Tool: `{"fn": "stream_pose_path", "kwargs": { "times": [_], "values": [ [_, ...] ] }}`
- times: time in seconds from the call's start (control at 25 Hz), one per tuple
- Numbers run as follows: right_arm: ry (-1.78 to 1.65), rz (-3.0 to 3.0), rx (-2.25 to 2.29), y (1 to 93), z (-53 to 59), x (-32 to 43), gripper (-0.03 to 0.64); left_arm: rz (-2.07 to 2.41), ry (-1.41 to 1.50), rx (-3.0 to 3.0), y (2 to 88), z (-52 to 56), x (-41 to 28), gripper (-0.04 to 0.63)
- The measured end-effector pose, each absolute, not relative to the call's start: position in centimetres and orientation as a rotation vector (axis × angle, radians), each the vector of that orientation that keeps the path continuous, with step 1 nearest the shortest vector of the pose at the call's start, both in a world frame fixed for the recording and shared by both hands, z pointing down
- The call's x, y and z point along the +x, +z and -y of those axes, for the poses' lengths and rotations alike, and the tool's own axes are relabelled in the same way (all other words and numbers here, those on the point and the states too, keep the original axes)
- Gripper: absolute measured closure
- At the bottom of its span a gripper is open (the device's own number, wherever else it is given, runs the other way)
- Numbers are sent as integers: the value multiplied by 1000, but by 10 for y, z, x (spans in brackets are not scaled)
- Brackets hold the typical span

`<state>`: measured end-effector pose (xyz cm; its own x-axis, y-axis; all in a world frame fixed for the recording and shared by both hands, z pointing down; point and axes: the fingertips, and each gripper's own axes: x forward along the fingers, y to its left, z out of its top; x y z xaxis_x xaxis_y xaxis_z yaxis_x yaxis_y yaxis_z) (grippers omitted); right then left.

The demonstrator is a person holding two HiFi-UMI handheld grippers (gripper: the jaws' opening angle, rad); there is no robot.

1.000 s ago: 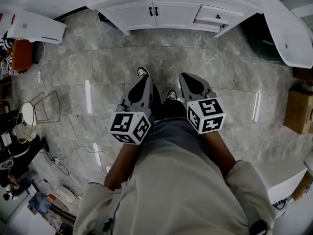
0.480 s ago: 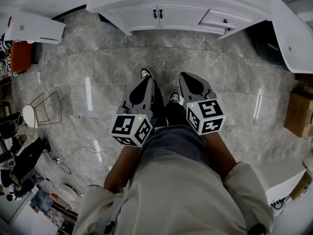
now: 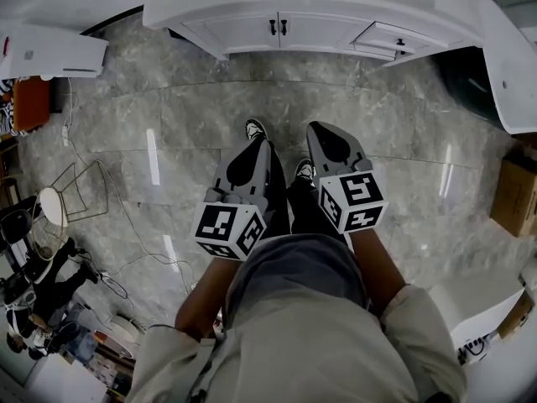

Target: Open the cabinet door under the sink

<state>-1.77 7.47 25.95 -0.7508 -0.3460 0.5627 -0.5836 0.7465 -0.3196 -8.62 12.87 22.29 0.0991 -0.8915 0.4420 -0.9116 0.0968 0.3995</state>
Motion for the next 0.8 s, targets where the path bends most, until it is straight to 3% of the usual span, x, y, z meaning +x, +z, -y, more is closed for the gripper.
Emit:
{"fn": "stream_pose_path", "kwargs": {
  "times": [0.8],
  "values": [
    [758, 2366, 810, 344, -10, -70, 603, 1634, 141, 1803, 291, -78, -125, 594]
  ]
}}
